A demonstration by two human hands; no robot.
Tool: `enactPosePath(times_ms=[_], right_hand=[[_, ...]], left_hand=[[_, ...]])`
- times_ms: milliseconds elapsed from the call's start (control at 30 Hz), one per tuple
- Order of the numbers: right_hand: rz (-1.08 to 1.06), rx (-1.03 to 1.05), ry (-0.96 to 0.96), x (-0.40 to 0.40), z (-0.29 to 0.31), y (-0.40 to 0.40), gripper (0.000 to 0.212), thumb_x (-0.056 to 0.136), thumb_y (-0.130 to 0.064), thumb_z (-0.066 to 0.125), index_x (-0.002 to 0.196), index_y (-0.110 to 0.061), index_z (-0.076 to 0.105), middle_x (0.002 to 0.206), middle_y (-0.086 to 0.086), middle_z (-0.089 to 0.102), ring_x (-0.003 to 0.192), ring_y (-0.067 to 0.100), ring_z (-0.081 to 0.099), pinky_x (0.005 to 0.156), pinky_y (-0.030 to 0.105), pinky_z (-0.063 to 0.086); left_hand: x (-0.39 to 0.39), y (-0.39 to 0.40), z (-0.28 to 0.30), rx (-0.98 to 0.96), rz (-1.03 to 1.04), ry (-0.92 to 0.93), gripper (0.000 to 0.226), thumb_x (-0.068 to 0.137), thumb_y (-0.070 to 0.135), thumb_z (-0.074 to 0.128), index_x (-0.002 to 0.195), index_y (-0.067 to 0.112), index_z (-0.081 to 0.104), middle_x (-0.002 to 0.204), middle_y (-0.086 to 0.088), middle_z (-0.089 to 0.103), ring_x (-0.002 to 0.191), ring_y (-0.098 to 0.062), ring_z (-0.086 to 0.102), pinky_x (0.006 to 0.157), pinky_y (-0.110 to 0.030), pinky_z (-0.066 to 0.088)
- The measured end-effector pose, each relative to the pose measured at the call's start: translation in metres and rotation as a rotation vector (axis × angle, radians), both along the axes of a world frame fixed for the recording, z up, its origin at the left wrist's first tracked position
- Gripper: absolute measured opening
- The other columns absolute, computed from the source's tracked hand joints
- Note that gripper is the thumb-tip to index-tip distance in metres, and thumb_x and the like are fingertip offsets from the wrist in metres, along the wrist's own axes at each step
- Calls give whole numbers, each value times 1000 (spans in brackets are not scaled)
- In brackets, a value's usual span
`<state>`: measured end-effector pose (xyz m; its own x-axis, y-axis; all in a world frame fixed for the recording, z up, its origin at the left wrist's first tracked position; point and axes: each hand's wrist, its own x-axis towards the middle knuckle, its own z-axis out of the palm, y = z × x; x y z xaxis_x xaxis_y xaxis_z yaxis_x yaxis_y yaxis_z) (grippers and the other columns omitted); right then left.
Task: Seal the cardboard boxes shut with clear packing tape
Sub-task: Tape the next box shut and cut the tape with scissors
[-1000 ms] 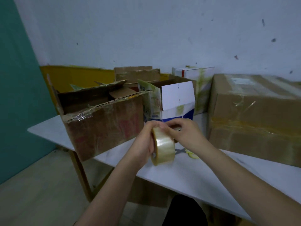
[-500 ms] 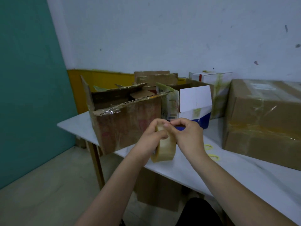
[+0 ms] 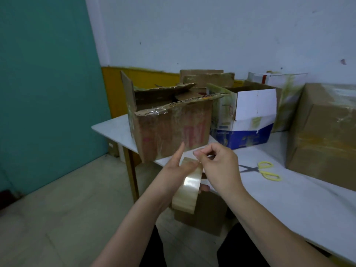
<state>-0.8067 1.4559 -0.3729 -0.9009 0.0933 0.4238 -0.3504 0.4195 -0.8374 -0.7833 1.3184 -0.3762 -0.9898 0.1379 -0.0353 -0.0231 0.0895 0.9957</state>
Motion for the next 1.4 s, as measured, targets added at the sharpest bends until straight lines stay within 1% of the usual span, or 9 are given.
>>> enactPosePath(times_ms=[100,200,367,500,700,833,1000,1267,1400], right_hand=[[-7,-35,-2,3,-13,-1,13,87,-23,74,75,-21,69,75,-12,69,76,-2,63,65,8,45],[-44,-74,-79,-5,-29,4,15,87,-24,75,74,-19,69,75,-11,71,75,-2,63,65,11,45],[-135,-11,-179,-32,-57,19,20,88,-27,73,75,-14,68,75,-9,68,74,3,62,64,15,40],[-156,89,-217,-53,-81,27,17,88,-28,72,76,-17,68,86,-7,70,85,10,63,74,22,43],[-191,262,-223,-70,-94,35,19,87,-26,74,73,-16,64,101,-2,57,90,15,60,77,19,40],[-198,436,-226,-72,-94,34,22,85,-33,76,74,-19,63,119,1,48,108,20,55,92,25,42],[-325,548,-161,-73,-101,41,75,79,-51,76,135,-11,46,141,12,31,124,33,42,99,39,43],[-322,721,-128,-68,-101,41,65,91,-51,61,141,-13,45,142,10,37,117,33,46,93,40,43],[-257,484,13,-63,-72,34,54,93,-42,60,138,-14,50,138,8,44,120,30,50,98,40,44]], left_hand=[[9,-4,-17,9,2,-129,76,101,38,60,159,44,11,103,-6,77,83,-31,77,79,-36,61],[9,0,-35,-39,29,-144,67,104,35,54,160,26,19,81,4,75,60,-7,72,53,-17,55],[-28,13,-63,-197,24,-184,82,99,52,55,161,37,5,152,-14,47,105,-30,72,77,-28,62],[-42,20,-77,-316,41,-165,81,101,51,51,162,33,1,163,-6,30,140,-32,45,93,-25,53],[-58,29,-94,-483,89,-136,78,102,52,46,161,37,-3,147,-9,54,124,-28,57,94,-28,42],[-68,34,-97,-535,121,-122,82,100,54,46,161,34,-5,100,-3,70,95,-22,66,80,-32,48],[-87,45,-104,-676,264,-111,86,96,67,42,160,35,-6,125,-14,65,110,-32,62,91,-40,52],[-88,41,-88,-871,232,-163,89,95,72,37,161,32,-7,138,-14,58,118,-33,61,95,-40,49],[-63,-11,-39,-892,383,-93,70,91,70,46,144,25,49,119,-6,69,99,-25,70,89,-40,57]])
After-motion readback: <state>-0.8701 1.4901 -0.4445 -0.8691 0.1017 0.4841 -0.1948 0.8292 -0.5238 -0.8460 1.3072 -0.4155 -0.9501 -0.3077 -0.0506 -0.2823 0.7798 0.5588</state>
